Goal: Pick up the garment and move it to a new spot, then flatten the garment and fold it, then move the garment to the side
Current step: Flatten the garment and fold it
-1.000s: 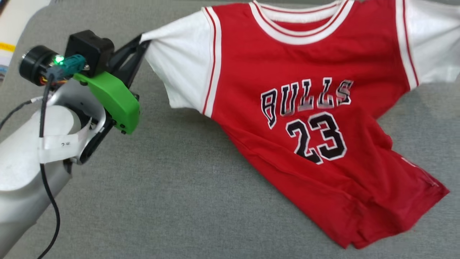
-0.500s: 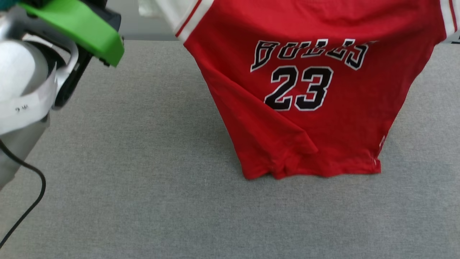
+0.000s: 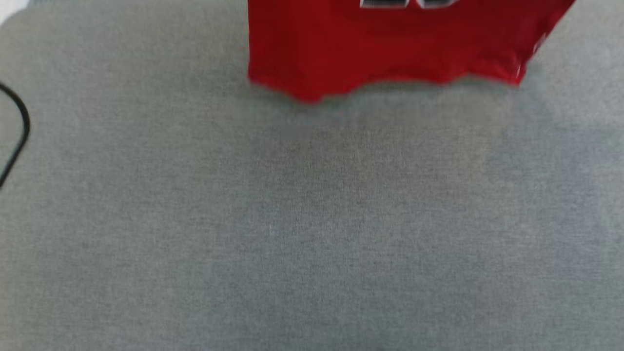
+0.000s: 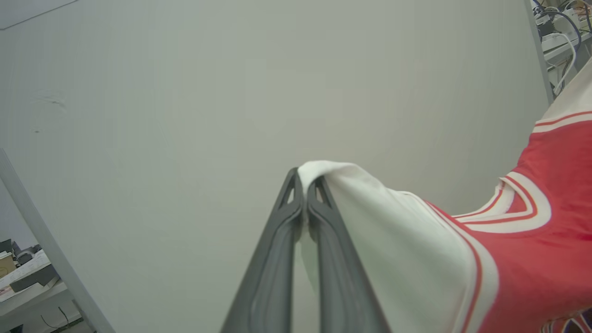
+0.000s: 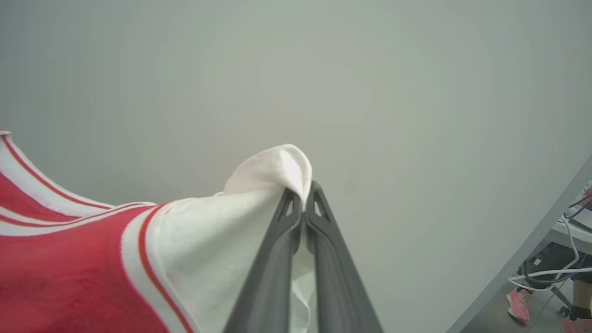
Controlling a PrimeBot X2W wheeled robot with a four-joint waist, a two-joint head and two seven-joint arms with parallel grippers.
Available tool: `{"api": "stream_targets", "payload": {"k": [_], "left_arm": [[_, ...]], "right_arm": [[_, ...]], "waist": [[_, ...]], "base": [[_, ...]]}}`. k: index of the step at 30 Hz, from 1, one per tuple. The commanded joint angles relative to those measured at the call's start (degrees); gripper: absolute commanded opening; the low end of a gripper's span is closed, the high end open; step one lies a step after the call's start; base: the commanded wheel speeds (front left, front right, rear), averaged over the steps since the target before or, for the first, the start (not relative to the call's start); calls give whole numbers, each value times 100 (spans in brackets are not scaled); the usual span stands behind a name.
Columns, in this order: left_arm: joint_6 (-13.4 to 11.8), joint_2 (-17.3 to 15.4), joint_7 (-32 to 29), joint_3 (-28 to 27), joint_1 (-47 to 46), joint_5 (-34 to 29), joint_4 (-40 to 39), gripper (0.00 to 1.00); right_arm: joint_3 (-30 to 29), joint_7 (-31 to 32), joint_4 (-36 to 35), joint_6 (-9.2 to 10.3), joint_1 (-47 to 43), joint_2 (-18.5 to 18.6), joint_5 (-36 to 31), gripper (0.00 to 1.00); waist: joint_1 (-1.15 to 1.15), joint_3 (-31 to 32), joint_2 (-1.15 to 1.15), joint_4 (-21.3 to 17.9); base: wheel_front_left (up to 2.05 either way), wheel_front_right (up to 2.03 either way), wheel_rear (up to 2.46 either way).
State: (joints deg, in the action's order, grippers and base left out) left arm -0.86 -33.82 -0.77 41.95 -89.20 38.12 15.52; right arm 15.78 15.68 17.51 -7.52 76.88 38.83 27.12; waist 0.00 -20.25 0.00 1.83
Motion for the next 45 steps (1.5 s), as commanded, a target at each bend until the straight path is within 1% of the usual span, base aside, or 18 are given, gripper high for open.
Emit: {"api": "stream_targets", "payload": {"k": [1,3,5,11,17,22,27,30,33,38,40,45], "left_arm": [[38,82,32,-45,-300,-63,178,0],[138,201,90,-70,-793,-171,567,0],[226,249,118,-100,-1199,-250,906,0],[452,433,420,-234,-2084,-296,1866,0],[573,550,737,-251,-2319,-264,2530,0],[655,621,1044,-238,-2107,-153,2924,0],[724,610,1356,-131,-1513,-104,3105,0],[739,550,1482,-130,-1041,-63,3059,0],[713,462,1547,-142,-413,-49,2887,0],[560,354,1573,-312,980,77,2304,0],[416,288,1575,-455,1567,96,1973,0],[151,162,1576,-620,3076,130,1232,0]], "right_arm": [[34,-77,154,3,330,-60,-108,0],[80,-249,508,3,936,-163,-266,0],[75,-419,838,3,1426,-312,-356,0],[206,-943,1796,3,2533,-578,-608,0],[541,-1357,2528,3,3015,-748,-681,0],[824,-1655,2994,3,2968,-898,-501,0],[1194,-2055,3307,3,2526,-1072,-202,0],[1455,-2279,3318,3,2148,-1123,31,0],[1808,-2484,3220,3,1641,-1098,285,0],[2299,-2727,2894,3,555,-956,844,0],[2461,-2783,2720,3,126,-880,1032,0],[2742,-2874,2222,3,-898,-660,1411,0]], "waist": [[0,-688,0,-47],[0,-933,0,-70],[0,-1118,0,-120],[0,-1448,0,-204],[0,-1638,0,-235],[0,-1747,0,-250],[0,-1676,0,-251],[0,-1529,0,-251],[0,-1315,0,-249],[0,-825,0,-239],[0,-628,0,-249],[0,-169,0,-250]], "base": [[0,0,0],[0,0,0],[0,0,0],[0,0,0],[0,0,0],[0,0,0],[0,0,0],[0,0,0],[0,0,0],[0,0,0],[0,0,0],[0,0,0]]}}
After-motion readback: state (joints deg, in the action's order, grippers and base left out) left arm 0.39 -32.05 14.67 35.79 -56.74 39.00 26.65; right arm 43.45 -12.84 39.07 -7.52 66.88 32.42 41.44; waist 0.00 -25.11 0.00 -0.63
